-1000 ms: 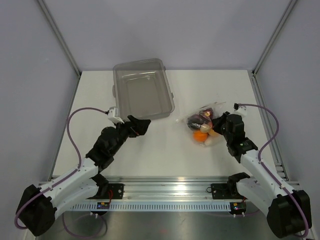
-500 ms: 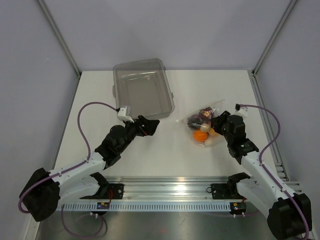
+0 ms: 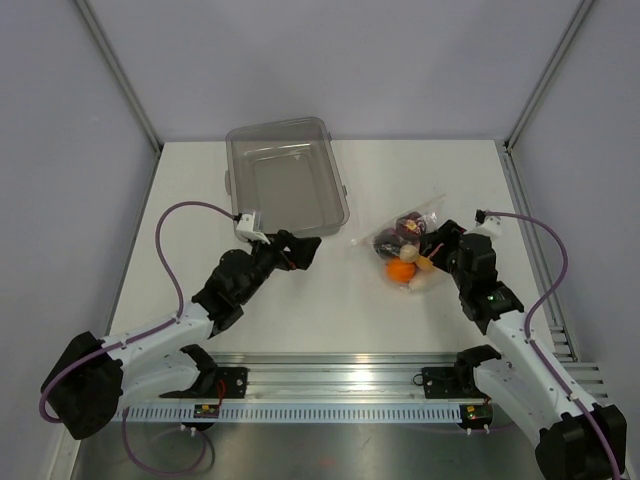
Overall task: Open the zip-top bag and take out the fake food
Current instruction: Move the zipper food storage bag to the center of the board.
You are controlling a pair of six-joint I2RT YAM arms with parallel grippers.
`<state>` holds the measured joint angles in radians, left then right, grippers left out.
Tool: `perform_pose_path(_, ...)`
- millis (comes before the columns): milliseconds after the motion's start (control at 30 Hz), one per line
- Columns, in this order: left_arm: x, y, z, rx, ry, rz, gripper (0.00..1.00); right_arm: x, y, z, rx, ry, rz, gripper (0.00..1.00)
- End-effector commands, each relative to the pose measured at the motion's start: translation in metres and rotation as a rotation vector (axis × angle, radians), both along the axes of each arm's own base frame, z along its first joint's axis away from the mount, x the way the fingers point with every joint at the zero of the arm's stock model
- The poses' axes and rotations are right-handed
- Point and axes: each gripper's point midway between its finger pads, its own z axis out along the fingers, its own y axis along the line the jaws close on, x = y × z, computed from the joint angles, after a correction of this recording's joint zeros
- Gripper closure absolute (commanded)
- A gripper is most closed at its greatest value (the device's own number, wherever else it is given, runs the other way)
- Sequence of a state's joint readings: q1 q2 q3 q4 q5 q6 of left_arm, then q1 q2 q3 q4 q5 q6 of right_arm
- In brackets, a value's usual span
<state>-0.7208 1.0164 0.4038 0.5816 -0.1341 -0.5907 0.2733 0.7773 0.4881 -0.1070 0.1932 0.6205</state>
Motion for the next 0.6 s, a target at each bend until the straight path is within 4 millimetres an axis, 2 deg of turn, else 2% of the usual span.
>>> perform_pose_path(0,0.005,-0.006,0.038,-0.054,-0.107,-0.005,0.01,0.003,-0.002,0.027,-0.017,-0.055,-0.002,0.30)
perform_pose_path(267,0.004,0.001,0.042,-0.096,-0.175,0.019,0.01,0.010,-0.001,0.053,-0.013,-0.035,-0.015,0.29)
perform_pose_path(300,0.005,0.002,0.041,-0.090,-0.173,0.027,0.01,0.013,-0.001,0.064,-0.007,-0.047,-0.025,0.28)
perform_pose_path(367,0.008,0.003,0.040,-0.076,-0.174,0.041,0.01,0.013,-0.001,0.067,0.005,-0.032,-0.034,0.27)
perform_pose_path(500,0.011,0.004,0.038,-0.063,-0.162,0.056,0.01,0.018,0.000,0.088,0.044,-0.039,-0.053,0.25)
perform_pose_path(567,0.013,0.005,0.038,-0.055,-0.158,0.064,0.01,0.020,0.004,0.085,0.059,-0.002,-0.053,0.24)
